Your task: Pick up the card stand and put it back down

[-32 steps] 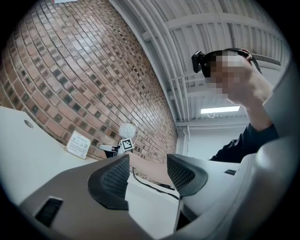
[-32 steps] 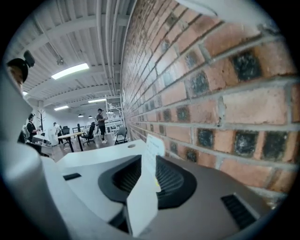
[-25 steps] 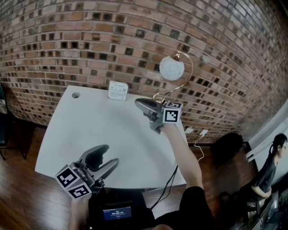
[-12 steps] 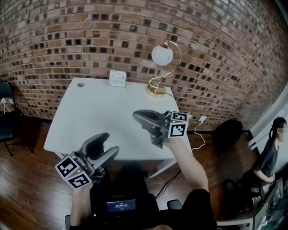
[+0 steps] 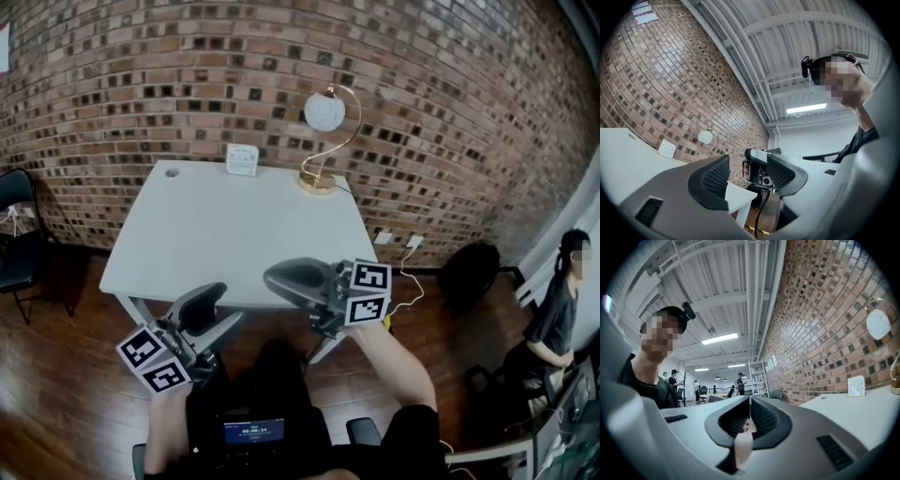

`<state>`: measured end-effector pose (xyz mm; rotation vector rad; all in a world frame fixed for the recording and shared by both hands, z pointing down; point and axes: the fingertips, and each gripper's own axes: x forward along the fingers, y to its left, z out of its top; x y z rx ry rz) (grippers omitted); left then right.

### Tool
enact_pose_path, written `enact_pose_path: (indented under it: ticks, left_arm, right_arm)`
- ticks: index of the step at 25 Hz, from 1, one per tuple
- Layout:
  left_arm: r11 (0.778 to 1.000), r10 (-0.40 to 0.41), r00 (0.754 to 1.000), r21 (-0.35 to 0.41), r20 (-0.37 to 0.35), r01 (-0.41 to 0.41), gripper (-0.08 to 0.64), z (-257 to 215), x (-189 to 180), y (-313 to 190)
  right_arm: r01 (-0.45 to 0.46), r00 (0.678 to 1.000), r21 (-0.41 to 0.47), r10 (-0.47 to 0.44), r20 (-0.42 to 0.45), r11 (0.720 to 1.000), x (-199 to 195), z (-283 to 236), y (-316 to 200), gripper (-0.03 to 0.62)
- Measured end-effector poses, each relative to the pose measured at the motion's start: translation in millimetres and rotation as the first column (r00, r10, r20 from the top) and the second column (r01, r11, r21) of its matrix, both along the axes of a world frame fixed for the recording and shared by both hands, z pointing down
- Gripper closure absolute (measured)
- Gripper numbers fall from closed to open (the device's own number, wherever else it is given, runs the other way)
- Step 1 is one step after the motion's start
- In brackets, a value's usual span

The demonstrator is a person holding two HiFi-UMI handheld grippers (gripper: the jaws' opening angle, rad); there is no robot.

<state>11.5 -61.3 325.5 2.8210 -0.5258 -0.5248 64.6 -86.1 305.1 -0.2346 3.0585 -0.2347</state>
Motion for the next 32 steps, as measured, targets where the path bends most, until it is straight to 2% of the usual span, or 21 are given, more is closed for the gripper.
enact_pose_path:
  ticks: [5, 9, 22, 32]
  left_arm:
    - [1.000, 0.015, 1.000, 0.020, 0.002, -0.015, 0.308, -4, 1, 8]
    - [1.000, 0.016, 1.000, 0.027, -0.003, -0.016, 0.310, -10, -3, 7]
    - [0.999, 0.031, 1.000, 0.027, -0.008, -0.030, 0.310, -14, 1, 4]
    - [1.000, 0.008, 1.000, 0.008, 0.011, -0.008, 0.308, -15, -2, -5]
  right_arm:
    - [0.021, 0.999, 0.061, -0.019, -0.037, 0.998, -9, -4, 34, 0.575]
    - [0.025, 0.999, 0.063, -0.022, -0.039, 0.998, -12, -5, 43, 0.575]
    - [-0.007, 0.998, 0.077, 0.011, -0.055, 0.997, -6, -6, 41, 0.575]
    - [-0.013, 0.998, 0.090, 0.019, -0.065, 0.996, -8, -11, 39, 0.575]
